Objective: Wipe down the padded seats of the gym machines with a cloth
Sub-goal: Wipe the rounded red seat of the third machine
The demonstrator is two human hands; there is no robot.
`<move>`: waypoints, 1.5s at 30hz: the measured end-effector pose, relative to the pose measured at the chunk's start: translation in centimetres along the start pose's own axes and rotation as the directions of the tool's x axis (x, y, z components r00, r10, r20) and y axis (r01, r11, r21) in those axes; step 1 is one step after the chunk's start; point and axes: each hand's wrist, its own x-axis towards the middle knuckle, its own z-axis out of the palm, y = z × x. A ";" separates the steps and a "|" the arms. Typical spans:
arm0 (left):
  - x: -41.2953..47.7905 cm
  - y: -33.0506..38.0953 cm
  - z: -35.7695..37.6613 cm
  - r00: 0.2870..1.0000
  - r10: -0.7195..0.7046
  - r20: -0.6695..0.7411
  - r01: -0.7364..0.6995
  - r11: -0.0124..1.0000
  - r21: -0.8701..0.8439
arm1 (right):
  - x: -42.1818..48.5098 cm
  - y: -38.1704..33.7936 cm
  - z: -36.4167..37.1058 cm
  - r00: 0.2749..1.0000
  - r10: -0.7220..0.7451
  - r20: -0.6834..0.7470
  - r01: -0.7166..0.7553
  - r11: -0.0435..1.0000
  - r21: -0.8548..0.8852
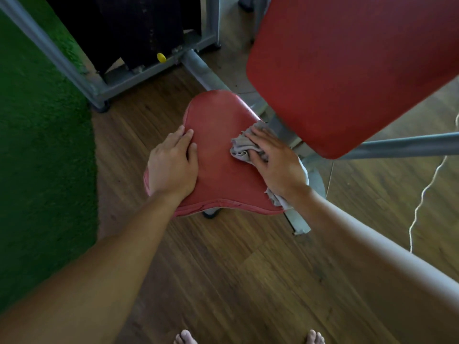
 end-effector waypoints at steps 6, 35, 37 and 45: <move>-0.1 -0.4 -0.2 0.998 0.053 0.025 -0.052 0.997 -0.052 | -0.7 -0.7 0.5 0.995 0.061 -0.078 -0.060 0.998 0.015; 1.3 -3.2 -2.9 0.821 0.376 0.429 -0.326 0.927 -0.187 | -5.1 -3.9 3.5 0.903 0.125 -0.412 -0.193 0.973 -0.128; 1.2 -3.6 -2.8 0.832 0.401 0.382 -0.337 0.914 -0.225 | -5.3 -4.0 3.6 0.896 0.086 -0.436 -0.176 0.969 -0.171; 0.7 -3.9 -1.4 0.878 0.459 0.134 -0.402 0.861 -0.310 | -5.1 -2.0 3.7 0.907 -0.010 -0.422 -0.065 0.985 -0.162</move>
